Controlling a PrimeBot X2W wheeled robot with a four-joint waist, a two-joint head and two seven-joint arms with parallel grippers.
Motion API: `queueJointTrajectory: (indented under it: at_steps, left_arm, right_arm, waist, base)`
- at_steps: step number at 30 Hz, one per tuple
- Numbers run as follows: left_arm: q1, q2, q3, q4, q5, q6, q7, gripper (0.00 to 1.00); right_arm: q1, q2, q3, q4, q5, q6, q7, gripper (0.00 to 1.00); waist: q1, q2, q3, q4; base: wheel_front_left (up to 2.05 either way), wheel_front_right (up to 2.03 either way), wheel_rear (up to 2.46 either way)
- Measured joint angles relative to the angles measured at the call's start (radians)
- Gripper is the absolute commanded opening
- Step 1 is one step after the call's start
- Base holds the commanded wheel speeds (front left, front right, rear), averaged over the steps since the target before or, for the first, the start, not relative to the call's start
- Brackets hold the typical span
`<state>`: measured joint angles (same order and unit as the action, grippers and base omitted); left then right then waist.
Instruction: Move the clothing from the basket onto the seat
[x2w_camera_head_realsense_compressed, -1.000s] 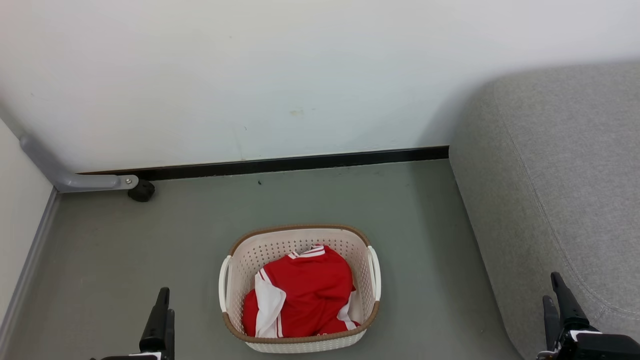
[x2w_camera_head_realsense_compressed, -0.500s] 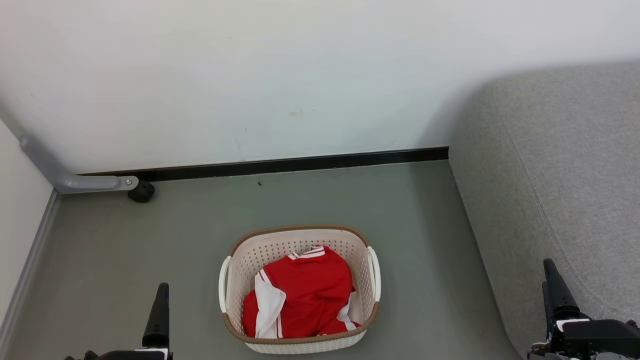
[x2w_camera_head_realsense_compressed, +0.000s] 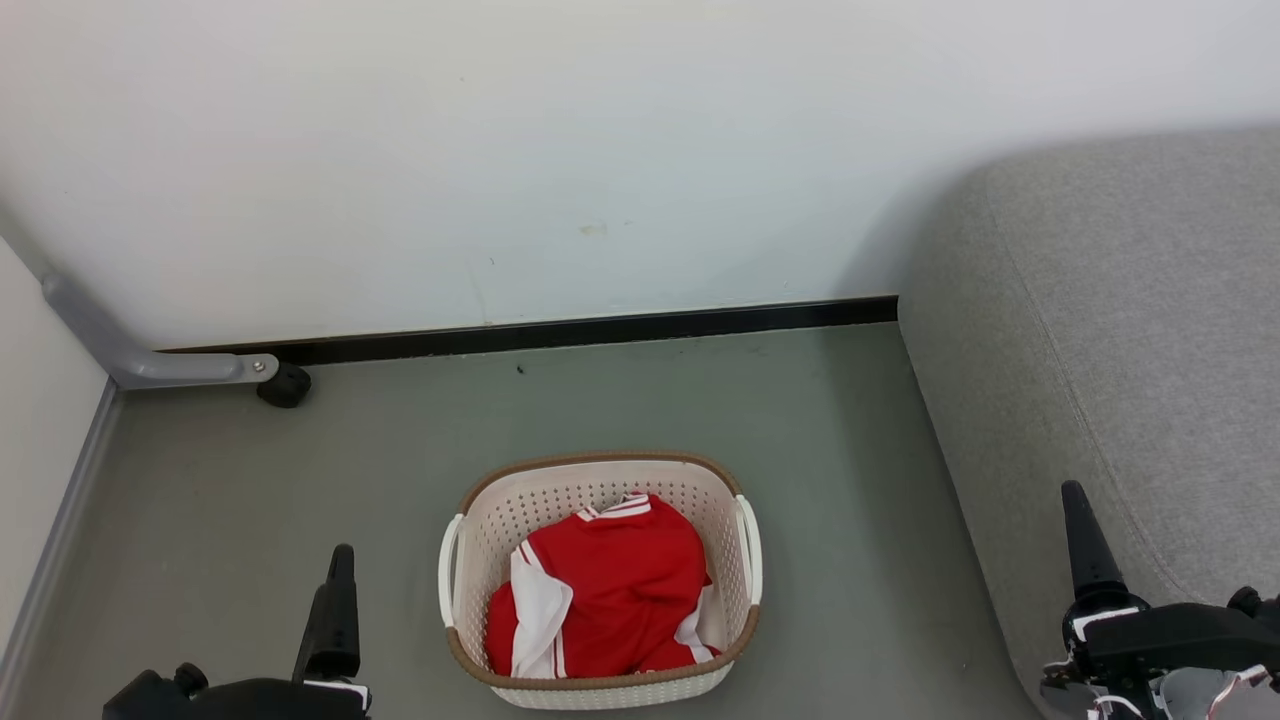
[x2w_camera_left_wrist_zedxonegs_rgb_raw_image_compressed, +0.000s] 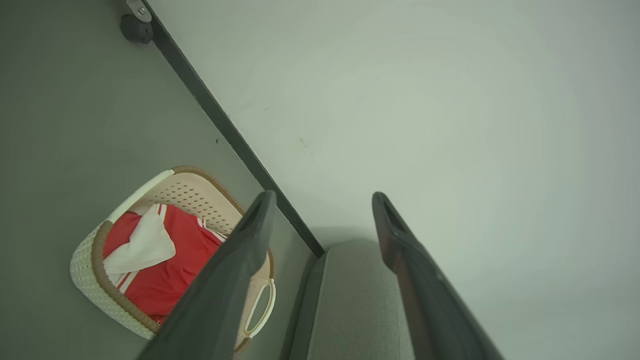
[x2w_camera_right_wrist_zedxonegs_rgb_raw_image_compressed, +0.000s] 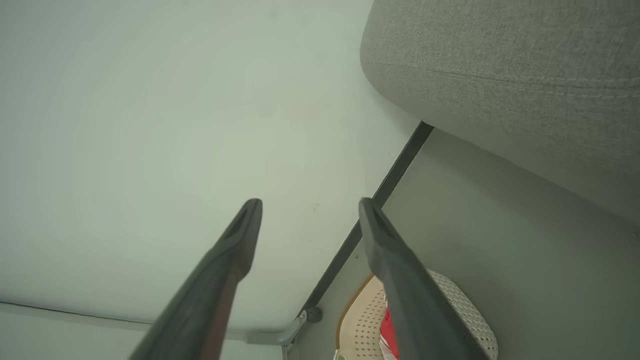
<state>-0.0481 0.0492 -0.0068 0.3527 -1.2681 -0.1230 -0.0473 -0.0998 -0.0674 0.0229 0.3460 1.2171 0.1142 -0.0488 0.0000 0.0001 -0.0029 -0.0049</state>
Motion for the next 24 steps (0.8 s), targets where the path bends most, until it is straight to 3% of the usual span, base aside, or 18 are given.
queueJointTrajectory:
  at_steps: [24]
  left_arm:
    - [-0.030, 0.072, -0.076, 0.030, 0.445, 0.000, -0.087, 1.00]
  right_arm:
    - [-0.062, -0.056, 0.139, 0.030, -0.427, -0.001, -0.085, 1.00]
  waist:
    - [0.0000, 0.0000, 0.003, 0.007]
  base:
    - [0.00, 0.00, 0.00]
